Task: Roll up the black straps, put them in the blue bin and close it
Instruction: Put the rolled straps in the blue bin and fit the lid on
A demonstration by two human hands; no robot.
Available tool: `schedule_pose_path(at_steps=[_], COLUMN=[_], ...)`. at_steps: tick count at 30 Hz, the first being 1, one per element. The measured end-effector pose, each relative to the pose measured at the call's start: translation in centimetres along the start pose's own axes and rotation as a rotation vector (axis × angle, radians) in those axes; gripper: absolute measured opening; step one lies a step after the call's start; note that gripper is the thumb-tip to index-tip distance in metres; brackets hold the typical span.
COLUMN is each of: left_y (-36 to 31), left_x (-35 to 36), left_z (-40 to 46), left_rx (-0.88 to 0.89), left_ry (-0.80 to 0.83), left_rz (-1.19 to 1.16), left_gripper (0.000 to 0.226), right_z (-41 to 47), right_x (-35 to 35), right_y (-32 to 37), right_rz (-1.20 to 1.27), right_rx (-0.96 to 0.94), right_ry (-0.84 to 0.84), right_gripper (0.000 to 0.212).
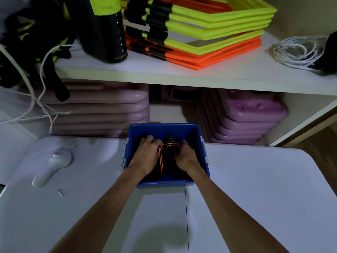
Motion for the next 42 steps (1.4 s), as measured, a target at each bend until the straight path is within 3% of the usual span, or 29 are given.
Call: schedule_pose_path(at_steps=[3, 7, 13, 19, 23, 29, 33, 37, 39, 42], left_y=[-0.4, -2.0, -5.8, -13.3, -21.0, -33.4, -39.5, -42.6, -42.8, -42.0], left_x=[-0.5, -1.6, -5.0, -12.5, -21.7, -37.8, -46.5, -53.8, -56.7, -60.3], left_z=[-1.5, -3.2, -6.0, -7.1, -5.1, -3.4, -3.0, -3.5, -2.6, 1.5], left_rx=[-0.035, -0.045, -0.035, 0.113, 0.242, 0.441, 0.544, 0.663, 0.669, 0.542], left_ry=[-0.026, -0.065, -0.209, -0.384, -0.565, -0.842, -1.009, -1.310, -1.344, -1.184], left_rz=[-0.056, -0.086, -0.061, -0.001, 0.078, 0.076, 0.109, 0.083, 0.038, -0.002], left_gripper=[0.033, 0.032, 0.042, 0.053, 0.041, 0.042, 0.037, 0.032, 0.032, 0.029], right_z=[-2.1, -5.1, -9.0, -13.1, -15.9, -22.4, -26.7, -30.7, -31.2, -30.2], right_x=[-1.7, -4.5, -9.7, -18.2, -27.0, -40.9, -46.9, -51.4, -52.7, -53.5], right_y=[0.6, 0.9, -0.1, 2.9, 9.3, 22.7, 30.4, 36.7, 39.4, 43.0], right_rz=[0.028, 0.056, 0.167, 0.143, 0.131, 0.117, 0.084, 0.128, 0.121, 0.034], right_rx=[-0.095, -0.226, -0.271, -0.437, -0.615, -0.847, -0.910, -1.024, -1.038, -1.031], right_ry=[-0.015, -0.097, -0.185, -0.292, -0.461, -0.709, -0.821, -1.072, -1.141, -1.089], right_gripper=[0.033, 0.036, 0.030, 0.032, 0.038, 0.037, 0.045, 0.037, 0.040, 0.045])
Point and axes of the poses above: each hand's wrist, its own z-axis towards the middle knuckle, its own x-axis out of the palm, y = z × x, the point moved 5 cm from there along z, towards the middle knuckle, and after that the axes turned 6 degrees about -y, right-handed, at the moved point
